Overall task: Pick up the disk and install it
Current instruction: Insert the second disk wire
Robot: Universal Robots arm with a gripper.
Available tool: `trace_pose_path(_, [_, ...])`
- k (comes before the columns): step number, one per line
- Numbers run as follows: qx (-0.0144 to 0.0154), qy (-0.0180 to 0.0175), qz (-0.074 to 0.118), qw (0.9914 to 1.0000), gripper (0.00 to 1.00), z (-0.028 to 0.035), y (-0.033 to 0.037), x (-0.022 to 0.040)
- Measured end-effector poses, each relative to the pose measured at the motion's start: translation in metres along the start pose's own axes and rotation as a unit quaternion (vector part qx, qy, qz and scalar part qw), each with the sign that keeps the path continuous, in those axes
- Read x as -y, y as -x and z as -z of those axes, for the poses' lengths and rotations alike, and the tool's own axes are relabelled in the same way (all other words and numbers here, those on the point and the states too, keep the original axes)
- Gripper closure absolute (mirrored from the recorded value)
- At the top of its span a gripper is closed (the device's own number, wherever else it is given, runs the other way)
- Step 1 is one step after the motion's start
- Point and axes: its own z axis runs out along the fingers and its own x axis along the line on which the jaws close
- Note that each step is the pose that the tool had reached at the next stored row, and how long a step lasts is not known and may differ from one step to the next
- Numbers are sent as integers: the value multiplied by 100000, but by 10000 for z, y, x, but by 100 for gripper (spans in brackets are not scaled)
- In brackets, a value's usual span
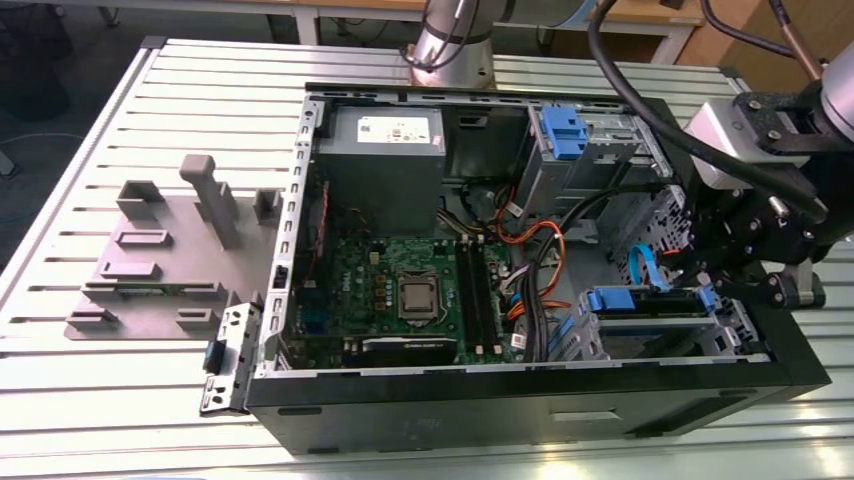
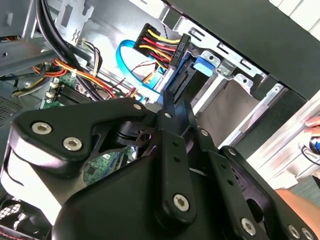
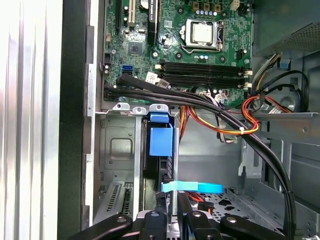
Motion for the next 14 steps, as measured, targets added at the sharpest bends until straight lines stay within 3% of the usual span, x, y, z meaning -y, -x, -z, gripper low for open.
trace_pose_path(5, [8, -1, -1, 100000, 76, 61, 12, 1])
trace_pose_path(14, [7, 0, -3, 100000, 76, 47, 93, 13])
